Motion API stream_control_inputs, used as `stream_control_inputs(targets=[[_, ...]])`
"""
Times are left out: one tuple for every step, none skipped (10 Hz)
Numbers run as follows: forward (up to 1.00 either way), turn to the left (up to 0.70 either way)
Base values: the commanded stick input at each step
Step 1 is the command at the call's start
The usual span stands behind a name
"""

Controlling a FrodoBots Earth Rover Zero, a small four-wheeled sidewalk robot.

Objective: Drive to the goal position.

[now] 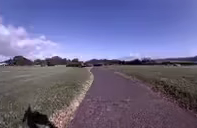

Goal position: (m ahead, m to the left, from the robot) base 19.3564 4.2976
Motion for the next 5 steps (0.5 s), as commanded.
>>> stream_control_inputs(targets=[[0.70, 0.00], [0.70, -0.04], [0.70, -0.09], [0.70, -0.12], [0.70, -0.13]])
